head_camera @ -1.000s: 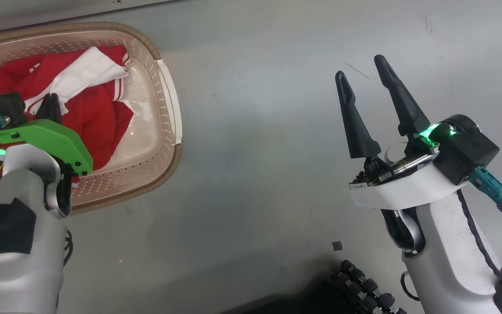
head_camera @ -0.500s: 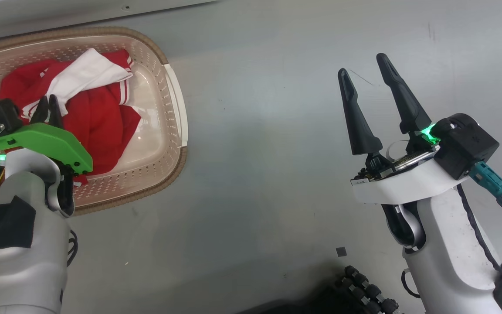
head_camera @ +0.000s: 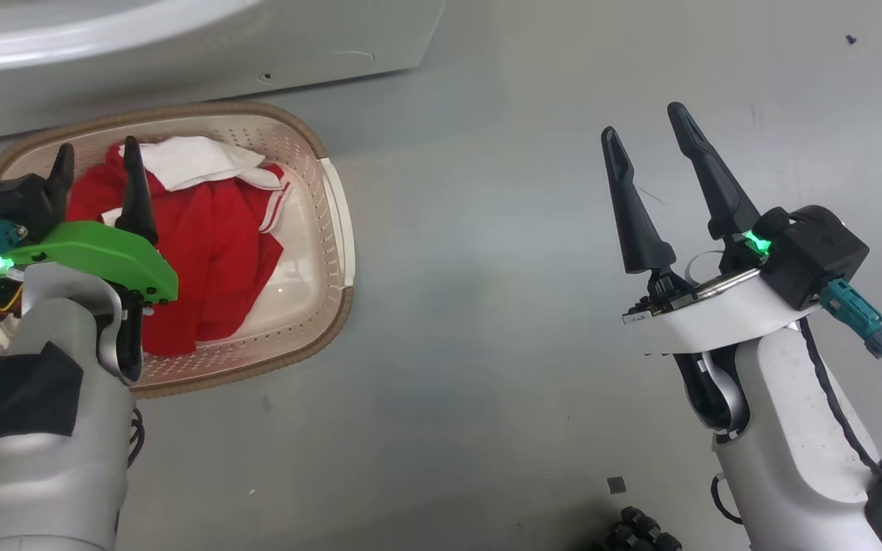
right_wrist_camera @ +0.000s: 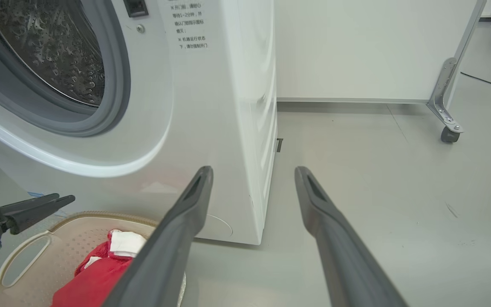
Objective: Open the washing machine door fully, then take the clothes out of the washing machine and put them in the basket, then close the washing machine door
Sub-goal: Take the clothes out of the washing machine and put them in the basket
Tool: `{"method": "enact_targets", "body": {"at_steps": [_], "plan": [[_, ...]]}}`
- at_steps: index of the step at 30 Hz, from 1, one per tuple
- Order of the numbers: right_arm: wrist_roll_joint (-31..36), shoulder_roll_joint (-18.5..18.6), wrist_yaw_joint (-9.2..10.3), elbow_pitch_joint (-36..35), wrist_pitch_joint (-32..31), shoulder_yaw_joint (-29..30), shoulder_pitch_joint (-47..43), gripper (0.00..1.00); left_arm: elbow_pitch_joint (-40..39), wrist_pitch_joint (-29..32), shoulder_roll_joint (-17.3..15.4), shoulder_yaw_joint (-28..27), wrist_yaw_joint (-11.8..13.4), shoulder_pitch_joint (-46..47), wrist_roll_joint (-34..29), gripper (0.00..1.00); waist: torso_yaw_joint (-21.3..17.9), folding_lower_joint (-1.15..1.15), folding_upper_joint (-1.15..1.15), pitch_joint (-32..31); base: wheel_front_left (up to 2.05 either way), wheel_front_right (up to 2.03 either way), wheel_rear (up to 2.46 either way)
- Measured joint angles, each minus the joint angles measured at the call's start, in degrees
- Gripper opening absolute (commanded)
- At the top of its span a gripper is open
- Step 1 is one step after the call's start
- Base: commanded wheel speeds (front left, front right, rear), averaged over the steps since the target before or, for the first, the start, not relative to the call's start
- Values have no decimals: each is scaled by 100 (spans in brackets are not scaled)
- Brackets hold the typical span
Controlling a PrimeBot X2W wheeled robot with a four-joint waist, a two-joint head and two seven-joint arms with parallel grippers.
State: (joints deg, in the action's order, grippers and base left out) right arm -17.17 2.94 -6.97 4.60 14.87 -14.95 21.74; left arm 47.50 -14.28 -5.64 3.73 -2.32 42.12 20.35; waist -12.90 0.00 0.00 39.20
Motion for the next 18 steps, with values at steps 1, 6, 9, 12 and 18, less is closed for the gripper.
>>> {"method": "enact_targets", "body": {"at_steps": [1,6,9,12,18], "plan": [[15,0,0,32,0,14,-4,100,-31,-11,9,11,-2,-6,-35,100,15,0,0,-65,0,0,0],[63,2,0,125,0,99,-128,100,-282,-43,97,65,-52,-144,-134,100,99,0,0,-396,0,0,0],[63,1,0,180,0,107,-186,100,-494,-43,110,111,-52,-285,-202,100,153,0,0,-605,0,0,0],[83,-1,0,250,0,167,-263,100,-951,-43,126,88,-52,-436,-238,100,207,0,0,-820,0,0,0],[177,-1,5,363,0,354,-481,100,-1633,-43,186,71,-48,-787,-436,100,328,0,0,-1258,0,0,0]]}}
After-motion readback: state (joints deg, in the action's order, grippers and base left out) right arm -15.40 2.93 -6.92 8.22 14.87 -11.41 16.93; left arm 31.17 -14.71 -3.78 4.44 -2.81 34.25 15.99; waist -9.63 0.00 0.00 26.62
